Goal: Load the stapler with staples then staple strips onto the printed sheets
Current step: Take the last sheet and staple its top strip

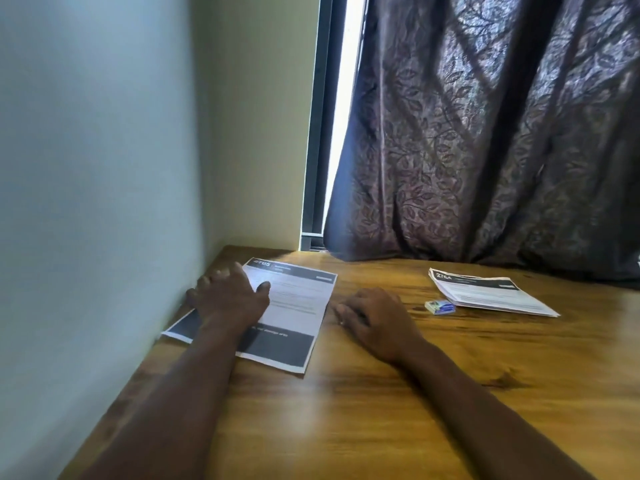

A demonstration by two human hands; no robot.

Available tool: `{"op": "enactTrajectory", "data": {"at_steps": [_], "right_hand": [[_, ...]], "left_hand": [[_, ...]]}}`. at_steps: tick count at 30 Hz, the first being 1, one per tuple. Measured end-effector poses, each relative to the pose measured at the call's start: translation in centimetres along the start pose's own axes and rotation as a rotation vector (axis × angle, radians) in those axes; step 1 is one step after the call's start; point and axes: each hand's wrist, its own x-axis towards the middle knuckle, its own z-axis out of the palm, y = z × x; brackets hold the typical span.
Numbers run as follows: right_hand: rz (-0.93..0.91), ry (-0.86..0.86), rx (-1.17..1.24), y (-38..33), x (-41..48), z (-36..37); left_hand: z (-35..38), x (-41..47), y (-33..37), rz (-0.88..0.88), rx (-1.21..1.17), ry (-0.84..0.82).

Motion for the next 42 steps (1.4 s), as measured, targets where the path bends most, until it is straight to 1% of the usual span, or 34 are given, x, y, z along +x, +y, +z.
{"op": "enactTrajectory", "data": {"at_steps": [2,5,9,11,13,16,19,22,26,29,33,35,38,39,42], "right_hand": [[-0.012,-0.008,0.003,0.2,-0.1,-0.3],[-0.045,-0.019,0.0,0.0,0.1,-0.4],[-0.053,-0.037,-0.016,0.1,0.7,0.0],[-0.054,-0.024,-0.004,0.4,1.0,0.2],[-0.049,-0.001,0.011,0.7,1.2,0.4],[-0.044,0.031,0.024,0.7,1.3,0.6],[-0.052,0.049,0.029,0.7,1.3,0.9],[-0.045,0.08,0.032,0.5,1.1,0.9],[-0.011,0.121,0.049,-0.2,1.0,0.7],[0.007,0.168,0.077,-0.5,0.9,0.4],[0.026,0.232,0.132,-0.5,0.9,-0.1],[0.049,0.236,0.225,-0.5,1.0,0.0],[0.087,0.246,0.563,-0.6,1.0,0.3],[0.087,0.263,0.619,-0.6,1.0,0.3],[0.065,0.331,0.642,-0.5,0.9,0.1]], "left_hand": [[0.0,-0.1,0.1,-0.02,0.033,-0.038],[-0.2,-0.4,0.5,-0.008,0.046,-0.006],[-0.4,-0.4,1.1,0.002,-0.046,-0.015],[-0.5,0.0,1.0,0.0,-0.196,0.021],[-0.9,0.2,0.8,-0.001,-0.412,0.063],[-2.2,0.1,0.3,-0.101,-0.67,0.018],[-3.1,-0.2,-0.8,-0.157,-0.841,-0.003],[-3.3,-0.5,-1.5,-0.125,-0.989,-0.026],[-3.7,-0.8,-1.4,0.008,-1.125,-0.01],[-4.1,-1.1,-1.0,0.097,-1.161,0.06],[-4.8,-1.2,-0.5,0.211,-1.151,0.222],[-5.1,-1.2,-0.3,0.246,-1.165,0.313],[-5.4,-1.5,-0.1,0.265,-1.208,0.365],[-5.4,-1.6,-0.1,0.265,-1.227,0.361],[-5.5,-1.7,-0.1,0.273,-1.246,0.325]]}}
